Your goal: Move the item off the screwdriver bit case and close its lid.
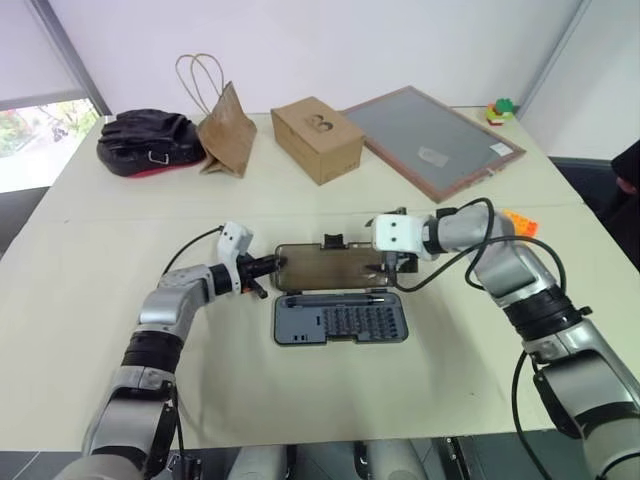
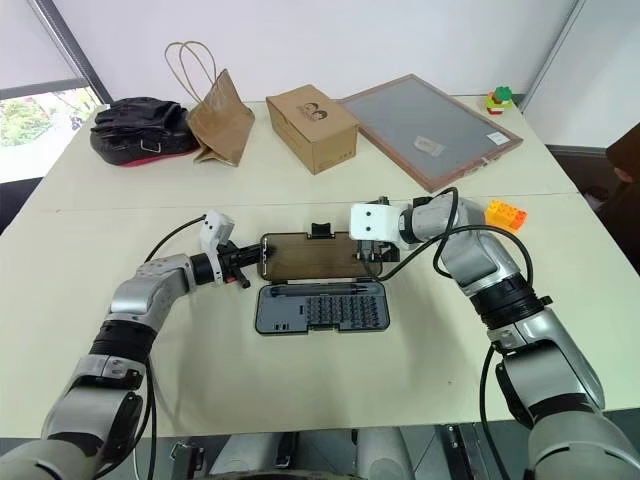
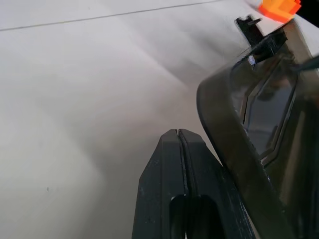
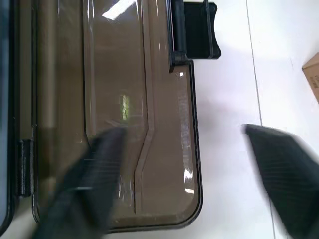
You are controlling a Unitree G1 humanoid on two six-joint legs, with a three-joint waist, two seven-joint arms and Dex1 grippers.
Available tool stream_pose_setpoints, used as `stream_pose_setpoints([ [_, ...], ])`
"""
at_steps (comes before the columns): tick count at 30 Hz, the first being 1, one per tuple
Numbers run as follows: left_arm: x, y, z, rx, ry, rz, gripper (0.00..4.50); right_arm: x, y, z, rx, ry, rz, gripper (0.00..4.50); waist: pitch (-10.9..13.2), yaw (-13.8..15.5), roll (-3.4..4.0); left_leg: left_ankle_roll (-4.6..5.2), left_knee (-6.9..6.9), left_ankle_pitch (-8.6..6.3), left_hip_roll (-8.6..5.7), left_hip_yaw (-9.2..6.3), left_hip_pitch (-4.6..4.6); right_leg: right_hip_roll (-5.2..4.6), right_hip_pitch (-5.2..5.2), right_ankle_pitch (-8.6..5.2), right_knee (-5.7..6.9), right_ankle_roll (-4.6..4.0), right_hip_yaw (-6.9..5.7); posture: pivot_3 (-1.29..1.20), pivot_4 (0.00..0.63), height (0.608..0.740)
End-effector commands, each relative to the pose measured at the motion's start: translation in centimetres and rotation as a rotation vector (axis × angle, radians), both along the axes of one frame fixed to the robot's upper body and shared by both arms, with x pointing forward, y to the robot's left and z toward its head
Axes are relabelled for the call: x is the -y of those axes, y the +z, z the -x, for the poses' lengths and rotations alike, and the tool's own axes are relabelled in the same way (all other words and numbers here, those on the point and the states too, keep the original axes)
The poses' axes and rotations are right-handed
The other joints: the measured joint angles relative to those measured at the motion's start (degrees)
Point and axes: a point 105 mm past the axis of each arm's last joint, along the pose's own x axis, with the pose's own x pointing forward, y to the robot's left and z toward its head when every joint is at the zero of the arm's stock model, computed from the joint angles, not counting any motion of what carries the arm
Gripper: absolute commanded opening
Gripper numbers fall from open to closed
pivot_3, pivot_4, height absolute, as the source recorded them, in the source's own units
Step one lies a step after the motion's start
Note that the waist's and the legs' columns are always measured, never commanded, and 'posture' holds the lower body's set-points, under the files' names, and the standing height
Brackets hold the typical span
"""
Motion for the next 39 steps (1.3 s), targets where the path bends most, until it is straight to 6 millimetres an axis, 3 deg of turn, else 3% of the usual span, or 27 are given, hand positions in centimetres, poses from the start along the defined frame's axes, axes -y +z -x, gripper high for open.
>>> stream_pose_setpoints([
  [1, 0.3, 0.9, -0.5, 0.035, -0.012, 0.011, 0.00, 0.5, 5.1, 1.3, 0.026, -0.016, -0.128, 4.46, 0.00, 0.06, 0.00, 0.00, 0.00, 0.00, 0.00, -0.02, -0.02, -0.01, 0.00, 0.00, -0.01, 0.01, -0.01, 0.00, 0.150, 0.740],
  [5, 1.0, 2.8, -0.4, 0.050, -0.066, 0.091, 0.00, 0.4, 9.9, 4.7, -0.116, 0.000, -0.436, 4.46, 0.01, 0.03, -0.01, 0.02, 0.01, -0.01, 0.02, -0.09, -0.11, -0.03, -0.04, 0.02, -0.04, 0.03, -0.03, 0.00, 0.150, 0.740],
  [8, 1.5, 4.1, 0.2, 0.047, -0.126, 0.148, 0.00, 1.0, 11.2, 5.6, -0.170, -0.036, -0.548, 4.46, 0.01, -0.05, -0.01, 0.07, 0.00, -0.04, 0.04, -0.13, -0.12, -0.05, -0.03, 0.01, -0.07, 0.03, -0.06, 0.00, 0.150, 0.740],
  [12, 2.5, 6.1, 2.2, 0.036, -0.264, 0.187, 0.00, 3.1, 10.5, 5.1, -0.187, -0.154, -0.602, 4.46, 0.02, 0.00, -0.03, 0.08, 0.00, -0.05, 0.03, -0.12, -0.16, -0.08, -0.03, 0.01, -0.09, 0.03, -0.06, 0.00, 0.150, 0.740],
  [17, 2.8, 7.0, 5.1, 0.005, -0.398, 0.145, 0.00, 3.5, 10.6, 4.7, -0.196, -0.203, -0.665, 4.46, 0.02, -0.42, -0.01, 0.08, -0.04, -0.05, 0.03, -0.04, -0.15, -0.09, -0.12, 0.01, -0.05, 0.03, 0.01, 0.00, 0.150, 0.740],
  [24, 2.3, 3.8, 10.9, -0.146, -0.600, -0.031, 0.00, 4.4, 9.5, 4.6, -0.211, -0.251, -0.639, 4.46, 0.06, -0.18, 0.04, 0.08, -0.07, -0.05, 0.08, 0.01, -0.14, -0.05, -0.13, 0.00, -0.07, 0.02, 0.04, 0.00, 0.150, 0.740],
  [27, 1.2, 1.8, 10.9, -0.193, -0.569, -0.078, 0.00, 4.0, 8.7, 5.2, -0.248, -0.236, -0.625, 3.62, 0.06, -0.01, 0.04, 0.10, -0.05, -0.06, 0.06, 0.02, -0.14, -0.07, -0.09, 0.00, -0.08, 0.02, 0.04, 0.00, 0.150, 0.740],
  [28, 1.0, 1.7, 10.1, -0.181, -0.534, -0.076, 0.00, 3.8, 8.3, 5.5, -0.262, -0.227, -0.613, 3.03, 0.06, 0.01, 0.03, 0.11, -0.05, -0.06, 0.06, 0.01, -0.13, -0.07, -0.08, 0.00, -0.09, 0.01, 0.03, 0.00, 0.150, 0.740],
  [34, 2.2, 7.1, 4.0, 0.000, -0.355, 0.098, 0.00, -0.5, 4.0, 9.8, -0.433, -0.105, -0.519, 0.03, 0.09, 0.10, -0.02, 0.12, 0.03, -0.06, 0.07, -0.08, -0.19, -0.05, -0.06, 0.00, -0.08, 0.04, -0.07, 0.00, 0.150, 0.740],
  [39, 4.2, 7.8, -0.1, 0.092, -0.271, 0.099, 0.00, -3.4, 0.8, 13.0, -0.541, -0.054, -0.483, 0.03, 0.08, -0.02, -0.01, 0.12, 0.03, -0.06, 0.04, -0.04, -0.17, -0.06, -0.07, -0.01, -0.09, 0.07, -0.04, 0.00, 0.150, 0.740],
])
